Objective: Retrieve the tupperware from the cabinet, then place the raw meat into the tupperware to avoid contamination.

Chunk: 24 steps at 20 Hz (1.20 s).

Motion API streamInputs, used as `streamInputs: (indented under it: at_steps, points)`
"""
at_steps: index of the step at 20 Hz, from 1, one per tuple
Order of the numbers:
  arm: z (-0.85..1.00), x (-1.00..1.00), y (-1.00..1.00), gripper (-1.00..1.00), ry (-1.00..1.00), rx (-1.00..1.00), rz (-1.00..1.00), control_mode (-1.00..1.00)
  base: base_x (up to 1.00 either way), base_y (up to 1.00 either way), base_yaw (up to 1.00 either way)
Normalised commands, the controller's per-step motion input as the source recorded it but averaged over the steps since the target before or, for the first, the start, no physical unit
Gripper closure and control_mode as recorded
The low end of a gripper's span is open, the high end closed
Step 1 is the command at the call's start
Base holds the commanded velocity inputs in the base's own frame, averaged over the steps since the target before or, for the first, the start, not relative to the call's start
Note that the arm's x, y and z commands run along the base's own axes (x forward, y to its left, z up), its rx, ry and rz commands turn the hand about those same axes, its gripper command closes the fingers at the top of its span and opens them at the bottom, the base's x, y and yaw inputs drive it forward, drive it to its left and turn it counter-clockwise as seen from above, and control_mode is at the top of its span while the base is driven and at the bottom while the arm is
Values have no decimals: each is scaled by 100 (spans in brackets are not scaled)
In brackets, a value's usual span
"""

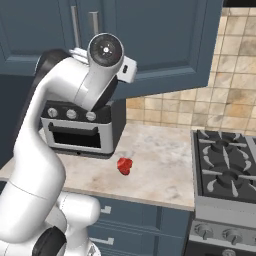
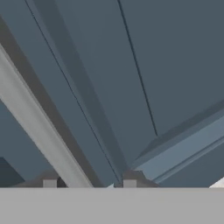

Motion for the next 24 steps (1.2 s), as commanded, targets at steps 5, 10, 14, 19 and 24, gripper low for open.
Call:
streamInputs:
  at_steps: [5,10,14,19,24]
  points:
    - [0,-1,0,-100,0,0,0,-100,0,0,0]
    - [10,-25,13,-100,0,-5,-1,-100,0,0,0]
    - [29,-46,29,-100,1,-14,-2,-100,0,0,0]
    - [26,-26,52,-100,18,-30,0,-100,0,0,0]
    - [10,-11,67,-100,28,-42,0,-100,0,0,0]
